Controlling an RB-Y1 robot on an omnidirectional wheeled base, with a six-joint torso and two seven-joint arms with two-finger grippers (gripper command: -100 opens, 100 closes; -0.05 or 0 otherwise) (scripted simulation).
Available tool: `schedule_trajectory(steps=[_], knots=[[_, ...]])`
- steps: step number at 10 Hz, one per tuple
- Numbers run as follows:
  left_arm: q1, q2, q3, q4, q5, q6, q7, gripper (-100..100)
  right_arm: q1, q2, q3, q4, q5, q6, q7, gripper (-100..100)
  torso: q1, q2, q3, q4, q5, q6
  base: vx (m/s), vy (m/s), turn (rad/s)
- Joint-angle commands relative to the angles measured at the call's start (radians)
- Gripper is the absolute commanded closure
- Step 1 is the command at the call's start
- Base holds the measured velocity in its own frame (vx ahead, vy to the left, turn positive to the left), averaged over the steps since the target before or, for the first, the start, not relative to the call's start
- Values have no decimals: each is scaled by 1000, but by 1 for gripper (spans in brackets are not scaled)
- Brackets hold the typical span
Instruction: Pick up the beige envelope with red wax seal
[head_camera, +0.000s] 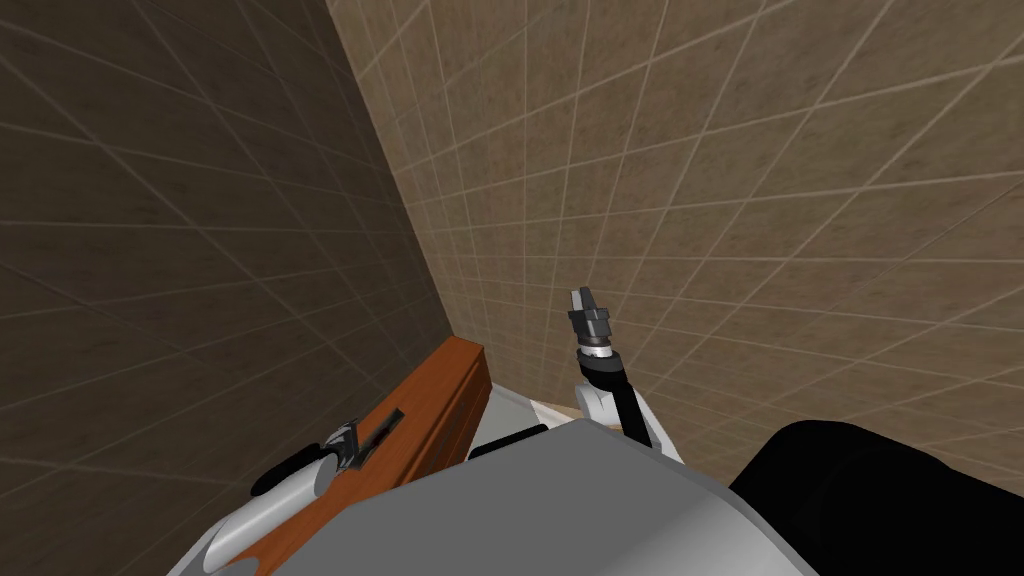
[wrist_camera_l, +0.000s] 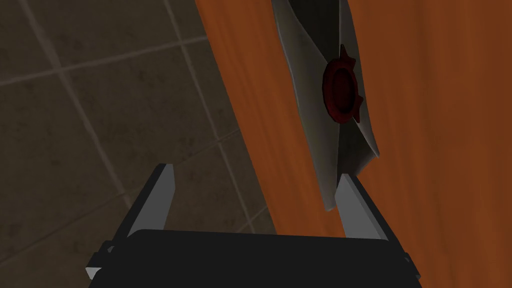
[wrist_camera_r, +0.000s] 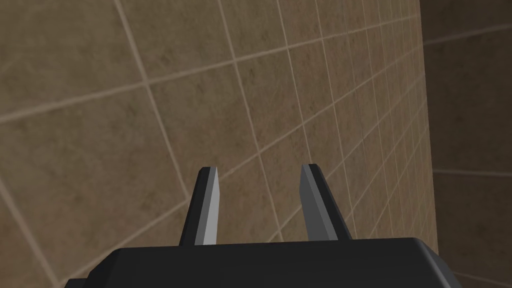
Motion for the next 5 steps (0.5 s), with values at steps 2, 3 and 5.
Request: schedule_trajectory(steps=[2, 3, 5], knots=[[-33, 17, 18, 80, 11, 57, 10, -100, 0, 0, 0, 0, 0, 0, 0, 0, 0, 0, 0, 0, 0, 1, -5, 3, -81], [-55, 34, 34, 112, 26, 97, 17, -100, 0, 0, 0, 0, 0, 0, 0, 0, 0, 0, 0, 0, 0, 0, -3, 3, -116], [-78, 50, 49, 169, 42, 144, 24, -100, 0, 0, 0, 0, 0, 0, 0, 0, 0, 0, 0, 0, 0, 0, -2, 4, -97]])
